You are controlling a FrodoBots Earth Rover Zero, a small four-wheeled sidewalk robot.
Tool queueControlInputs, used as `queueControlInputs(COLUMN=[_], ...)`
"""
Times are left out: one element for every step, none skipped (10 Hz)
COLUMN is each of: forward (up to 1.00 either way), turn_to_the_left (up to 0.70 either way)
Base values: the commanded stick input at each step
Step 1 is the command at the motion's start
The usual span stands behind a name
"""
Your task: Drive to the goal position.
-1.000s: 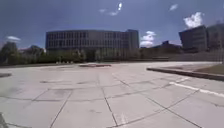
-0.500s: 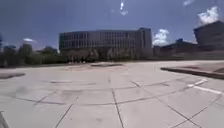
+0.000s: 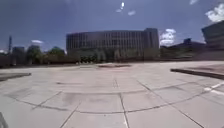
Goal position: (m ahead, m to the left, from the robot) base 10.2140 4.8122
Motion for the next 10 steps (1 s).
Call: queueControlInputs(forward=[0.5,0.5,0.5,0.5,0.5,0.5,0.5,0.5,0.5,0.5], turn_to_the_left=[0.0,0.0,0.0,0.0,0.0,0.0,0.15,0.5,0.5,0.5])
